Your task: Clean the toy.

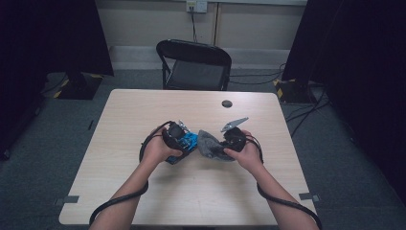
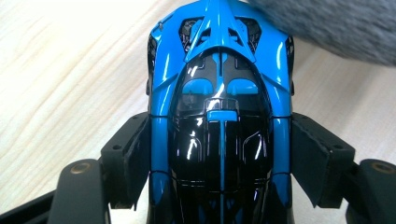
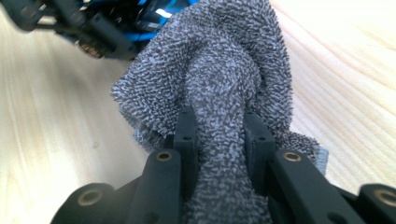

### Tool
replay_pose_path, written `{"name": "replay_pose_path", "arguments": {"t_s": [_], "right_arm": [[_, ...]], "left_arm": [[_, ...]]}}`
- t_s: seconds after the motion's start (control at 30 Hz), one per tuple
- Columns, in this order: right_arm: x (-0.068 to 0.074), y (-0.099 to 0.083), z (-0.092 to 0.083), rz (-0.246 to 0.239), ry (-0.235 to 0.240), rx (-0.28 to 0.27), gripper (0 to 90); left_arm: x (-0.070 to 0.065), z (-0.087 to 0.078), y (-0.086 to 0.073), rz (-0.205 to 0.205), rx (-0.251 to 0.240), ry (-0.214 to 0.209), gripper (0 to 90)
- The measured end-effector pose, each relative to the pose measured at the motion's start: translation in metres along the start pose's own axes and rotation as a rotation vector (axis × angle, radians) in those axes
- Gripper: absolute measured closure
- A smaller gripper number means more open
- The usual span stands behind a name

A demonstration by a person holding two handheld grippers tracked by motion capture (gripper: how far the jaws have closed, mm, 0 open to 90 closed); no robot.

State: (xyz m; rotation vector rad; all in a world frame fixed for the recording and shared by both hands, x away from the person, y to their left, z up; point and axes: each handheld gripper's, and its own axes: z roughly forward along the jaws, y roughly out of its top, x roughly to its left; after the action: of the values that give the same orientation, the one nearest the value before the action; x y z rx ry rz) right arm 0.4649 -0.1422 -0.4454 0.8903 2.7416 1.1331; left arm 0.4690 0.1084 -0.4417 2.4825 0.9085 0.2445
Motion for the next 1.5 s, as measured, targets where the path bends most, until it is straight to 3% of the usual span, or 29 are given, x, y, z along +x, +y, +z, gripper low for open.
{"name": "replay_pose_path", "arguments": {"t_s": [0.13, 0.47, 0.63, 0.7, 0.8, 0.83, 1.03, 1.27, 1.33, 1.37, 1.43, 1.5], "right_arm": [[0.002, -0.001, 0.001, -0.014, 0.001, 0.011, 71.8], [0.0, -0.011, 0.01, -0.012, -0.032, 0.045, 69.1], [0.001, -0.012, 0.015, -0.011, -0.059, 0.054, 56.0], [0.001, -0.012, 0.015, -0.028, -0.064, 0.06, 45.2], [0.001, -0.012, 0.014, -0.024, -0.054, 0.07, 39.3], [0.001, -0.011, 0.011, -0.048, -0.057, 0.057, 32.8], [-0.005, -0.014, -0.002, -0.094, -0.045, 0.086, 29.1], [-0.015, -0.034, 0.005, -0.078, -0.065, 0.155, 34.0], [-0.013, -0.036, 0.008, -0.074, -0.08, 0.145, 38.7], [-0.013, -0.036, 0.008, -0.081, -0.087, 0.152, 42.4], [-0.012, -0.034, 0.007, -0.078, -0.084, 0.159, 60.9], [-0.013, -0.033, 0.007, -0.066, -0.085, 0.162, 68.7]], "left_arm": [[0.004, -0.002, 0.0, -0.017, -0.009, 0.004, 28.2], [0.006, -0.008, -0.002, -0.016, -0.013, 0.008, 28.2], [0.004, -0.009, -0.002, -0.016, -0.018, -0.005, 28.2], [0.001, -0.011, 0.0, -0.002, -0.018, -0.008, 28.2], [0.0, -0.011, 0.001, 0.002, -0.019, -0.01, 28.2], [-0.001, -0.012, 0.001, 0.002, -0.023, -0.013, 28.2], [-0.005, -0.013, 0.003, 0.012, -0.032, -0.019, 28.2], [-0.008, -0.015, 0.009, 0.018, -0.038, -0.032, 28.2], [-0.011, -0.015, 0.011, 0.021, -0.039, -0.04, 28.2], [-0.013, -0.014, 0.012, 0.024, -0.038, -0.045, 28.2], [-0.016, -0.014, 0.015, 0.037, -0.036, -0.052, 28.2], [-0.02, -0.014, 0.017, 0.043, -0.043, -0.054, 28.2]]}}
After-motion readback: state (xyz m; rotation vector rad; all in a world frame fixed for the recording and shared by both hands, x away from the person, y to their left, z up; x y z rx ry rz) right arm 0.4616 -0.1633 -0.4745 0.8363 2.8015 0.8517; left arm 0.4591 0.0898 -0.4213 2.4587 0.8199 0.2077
